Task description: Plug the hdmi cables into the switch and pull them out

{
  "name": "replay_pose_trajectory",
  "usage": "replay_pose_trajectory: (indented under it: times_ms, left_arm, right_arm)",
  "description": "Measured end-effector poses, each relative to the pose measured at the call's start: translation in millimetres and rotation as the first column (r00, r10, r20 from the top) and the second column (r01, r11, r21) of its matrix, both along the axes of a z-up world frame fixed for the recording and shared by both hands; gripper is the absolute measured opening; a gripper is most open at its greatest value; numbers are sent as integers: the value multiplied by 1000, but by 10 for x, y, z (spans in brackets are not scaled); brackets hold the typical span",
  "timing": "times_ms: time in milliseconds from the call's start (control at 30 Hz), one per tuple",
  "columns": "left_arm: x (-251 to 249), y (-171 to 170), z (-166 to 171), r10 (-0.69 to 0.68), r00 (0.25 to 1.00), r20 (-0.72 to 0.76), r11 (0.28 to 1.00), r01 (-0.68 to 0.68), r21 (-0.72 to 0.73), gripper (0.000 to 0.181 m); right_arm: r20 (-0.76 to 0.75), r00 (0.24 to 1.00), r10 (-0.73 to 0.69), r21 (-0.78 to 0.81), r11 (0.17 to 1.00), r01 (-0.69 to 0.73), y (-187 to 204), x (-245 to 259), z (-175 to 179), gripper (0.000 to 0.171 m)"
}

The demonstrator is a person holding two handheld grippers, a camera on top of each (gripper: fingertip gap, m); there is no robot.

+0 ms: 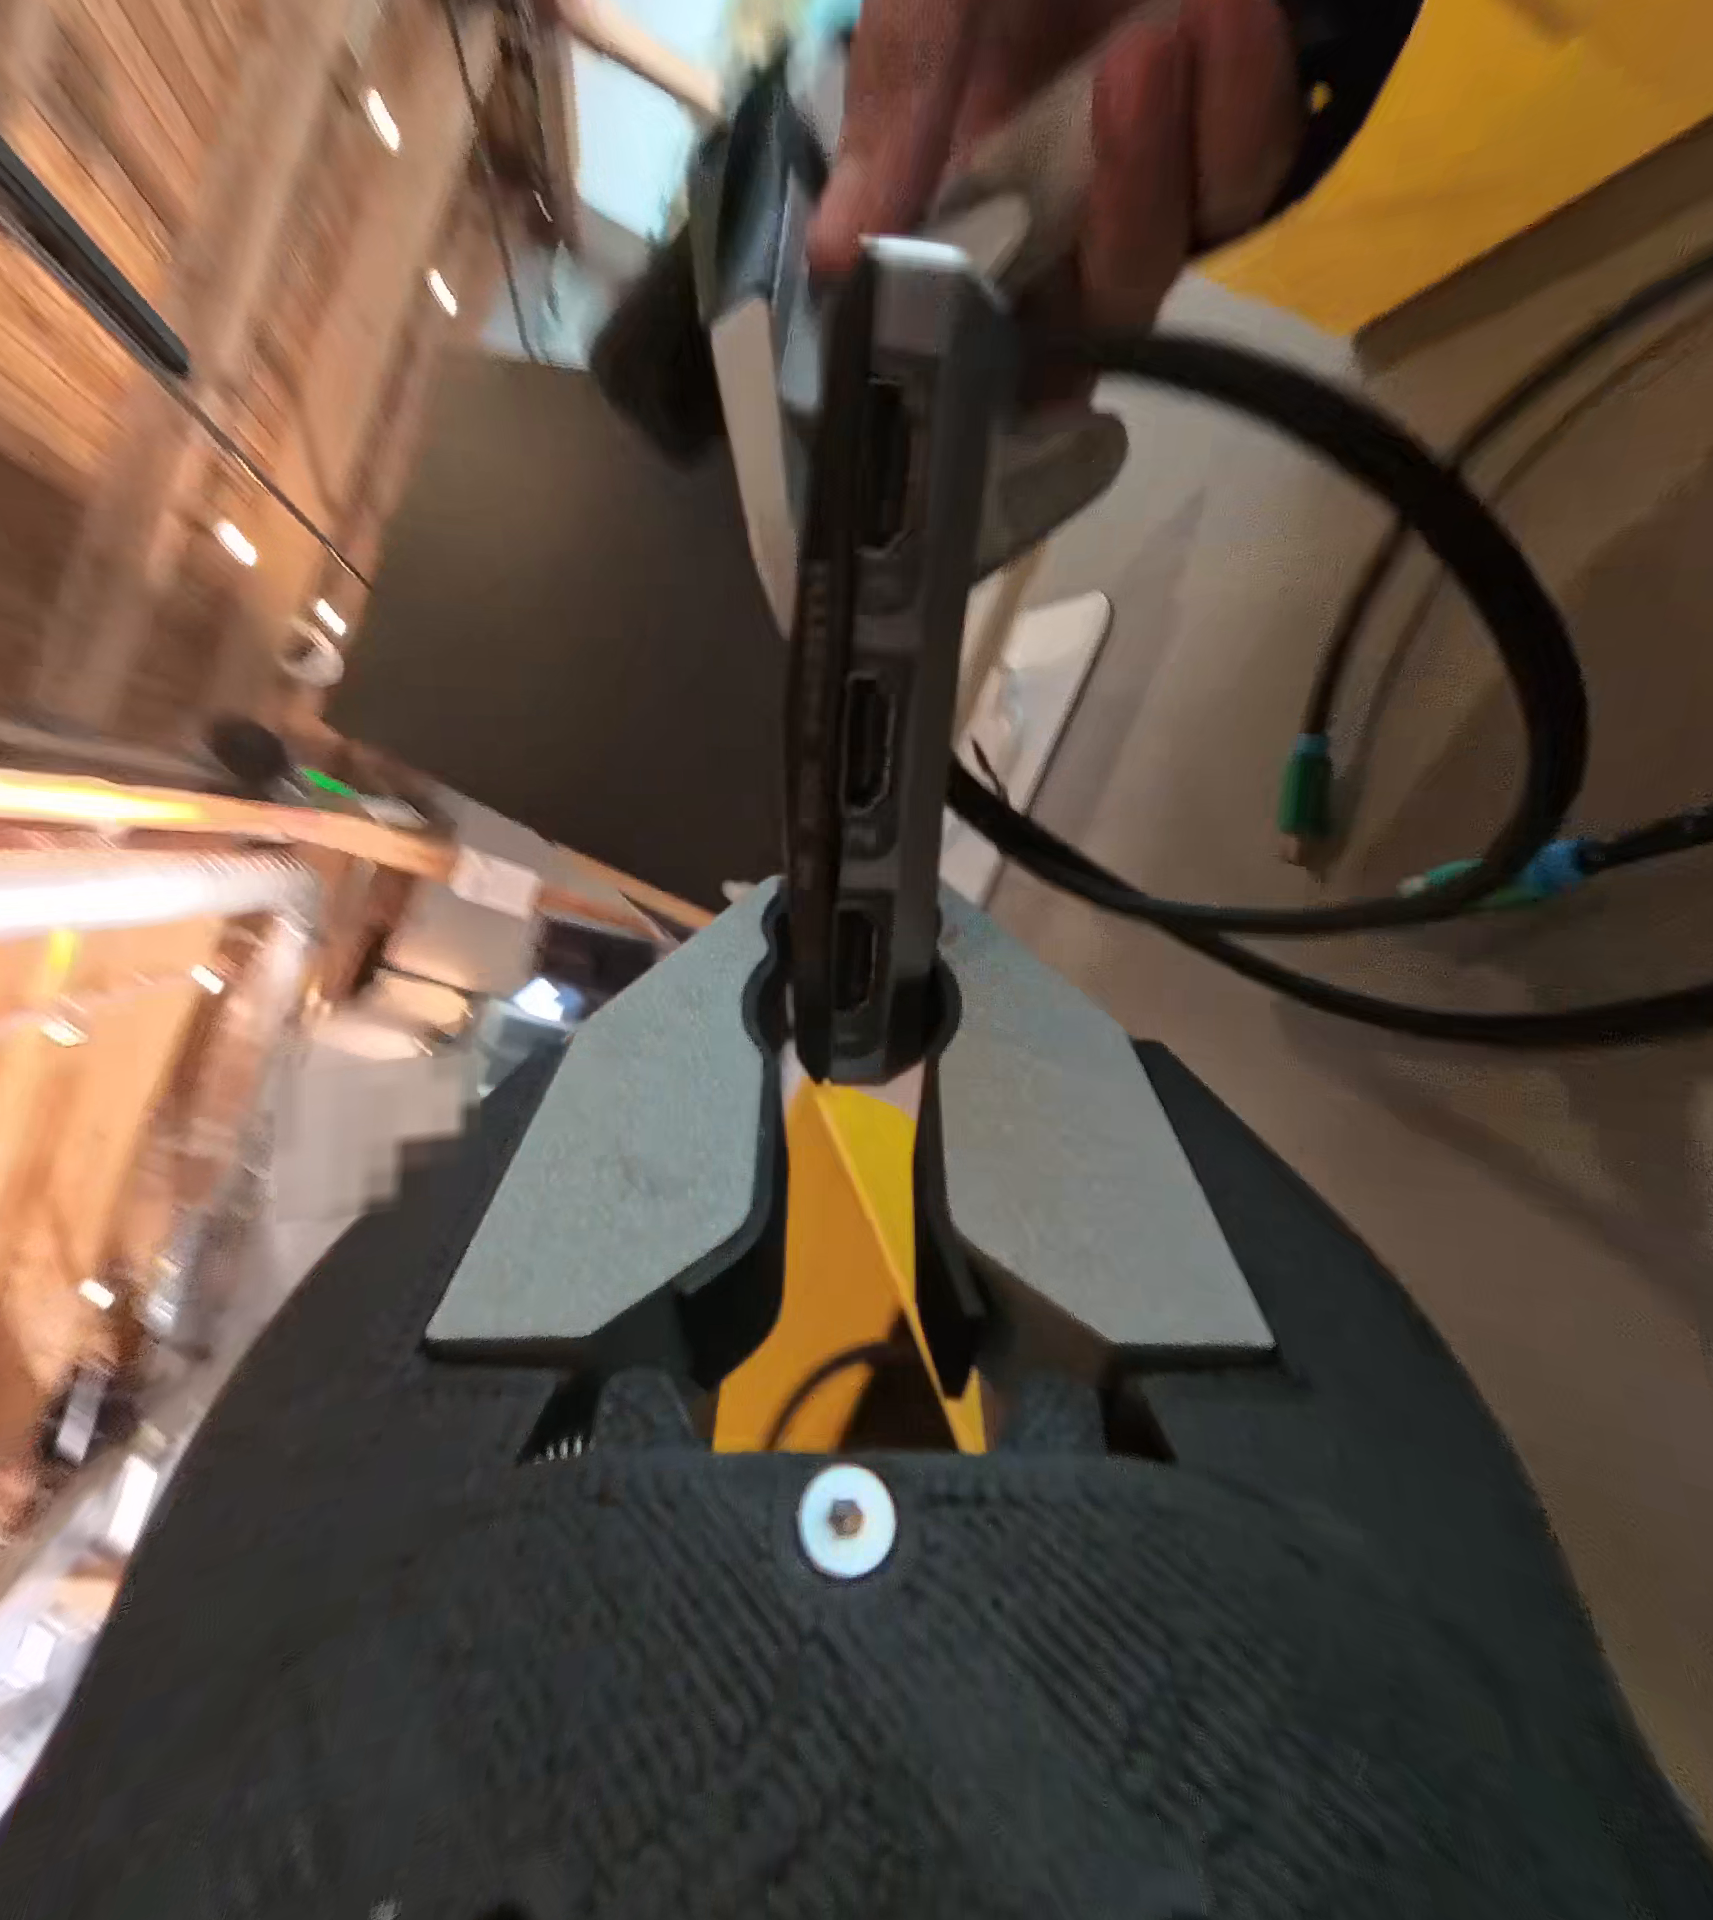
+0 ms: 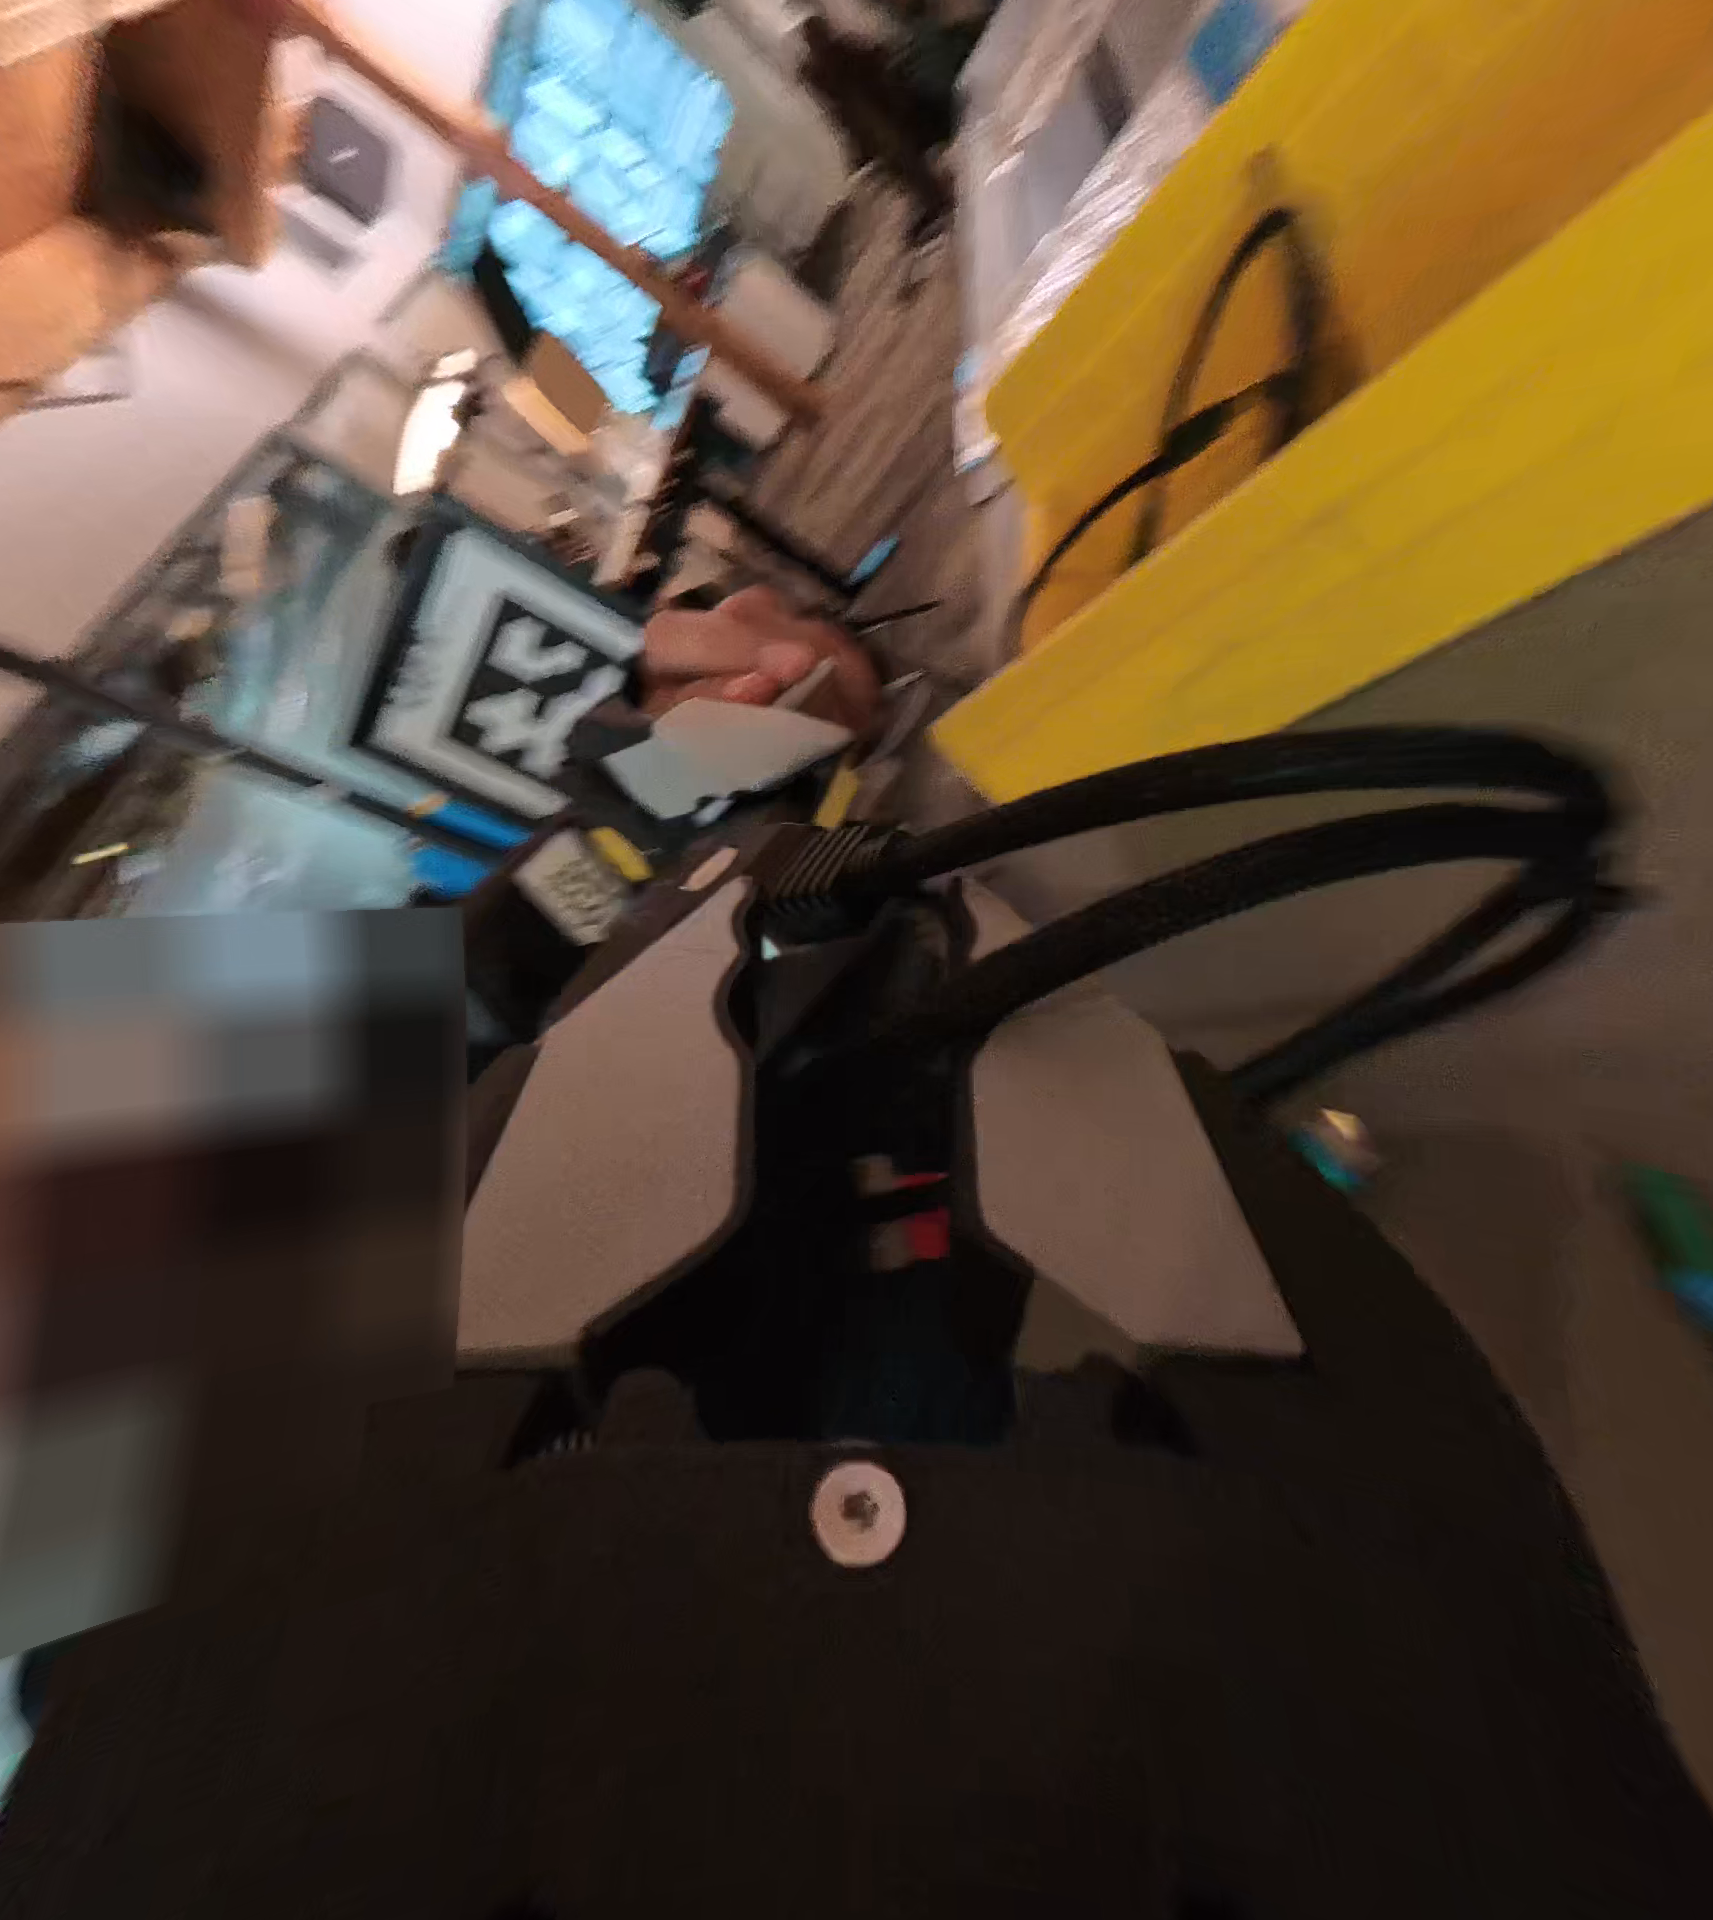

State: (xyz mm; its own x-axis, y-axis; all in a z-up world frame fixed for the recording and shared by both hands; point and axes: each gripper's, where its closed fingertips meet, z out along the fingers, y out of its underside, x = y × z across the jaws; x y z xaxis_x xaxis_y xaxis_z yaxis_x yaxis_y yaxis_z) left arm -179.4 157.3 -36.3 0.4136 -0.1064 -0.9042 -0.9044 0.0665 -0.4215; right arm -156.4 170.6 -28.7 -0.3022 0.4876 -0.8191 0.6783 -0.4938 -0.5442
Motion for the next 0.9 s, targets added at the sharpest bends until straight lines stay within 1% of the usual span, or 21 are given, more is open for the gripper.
replay_pose_trajectory:
  times_ms: [33, 67, 100, 167, 200, 233, 300, 333, 367, 400, 467, 500, 533, 600, 700, 767, 800, 833, 900]
  left_arm:
    - [-53, 25, -94, 37, 998, 52, 997, -33, -71, 19]
    - [-99, 46, -162, 71, 993, 94, 990, -58, -131, 19]
    - [-144, 66, -204, 103, 988, 118, 981, -81, -177, 19]
    - [-225, 107, -288, 165, 978, 129, 952, -124, -279, 19]
    - [-268, 137, -302, 189, 975, 118, 943, -146, -300, 19]
    - [-312, 166, -329, 209, 972, 107, 932, -164, -324, 19]
    - [-412, 241, -328, 244, 963, 113, 921, -194, -338, 18]
    - [-486, 286, -304, 265, 956, 128, 917, -209, -340, 18]
    - [-580, 335, -264, 292, 944, 153, 912, -227, -341, 18]
    - [-673, 381, -203, 314, 932, 181, 910, -241, -337, 18]
    - [-819, 456, -17, 341, 913, 225, 916, -268, -299, 18]
    - [-849, 477, 91, 340, 909, 241, 922, -272, -274, 18]
    - [-854, 487, 203, 334, 910, 246, 931, -277, -239, 18]
    - [-803, 474, 328, 325, 915, 240, 939, -281, -201, 19]
    - [-619, 395, 263, 293, 934, 202, 945, -251, -212, 19]
    - [-522, 314, 157, 282, 948, 149, 943, -246, -222, 19]
    - [-482, 270, 120, 274, 954, 123, 945, -243, -220, 19]
    - [-445, 223, 91, 263, 959, 101, 946, -236, -221, 19]
    - [-374, 124, 41, 235, 968, 84, 946, -208, -250, 18]
  right_arm:
    - [13, 996, -88, 90, 992, 87, 157, -15, -69, 44]
    - [9, 986, -167, 200, 966, 162, 290, -8, -123, 45]
    - [-12, 976, -215, 311, 927, 208, 361, 21, -153, 46]
    - [-72, 970, -230, 493, 838, 235, 315, 78, -181, 47]
    - [-97, 966, -242, 579, 776, 252, 300, 96, -206, 48]
    - [-112, 951, -287, 672, 683, 286, 365, 123, -239, 48]
    - [-155, 883, -443, 818, 444, 367, 655, 249, -228, 36]
    - [-183, 852, -491, 848, 360, 390, 736, 335, -174, 35]
    - [-203, 838, -506, 853, 329, 405, 725, 407, -113, 37]
    - [-210, 842, -497, 844, 342, 412, 638, 462, -68, 41]
    - [-201, 873, -445, 821, 409, 398, 374, 547, -53, 45]
    - [-201, 883, -424, 816, 427, 390, 260, 586, -67, 47]
    - [-210, 884, -418, 814, 426, 394, 187, 624, -84, 47]
    - [-231, 877, -422, 814, 409, 412, 91, 690, -127, 52]
    - [-300, 863, -405, 792, 398, 462, -55, 699, -115, 53]
    - [-368, 846, -386, 793, 344, 503, -85, 668, -69, 56]
    - [-397, 841, -368, 798, 314, 515, -100, 639, -51, 61]
    - [-413, 843, -345, 806, 293, 515, -123, 603, -46, 67]
    - [-422, 858, -292, 834, 248, 494, -166, 524, -34, 70]
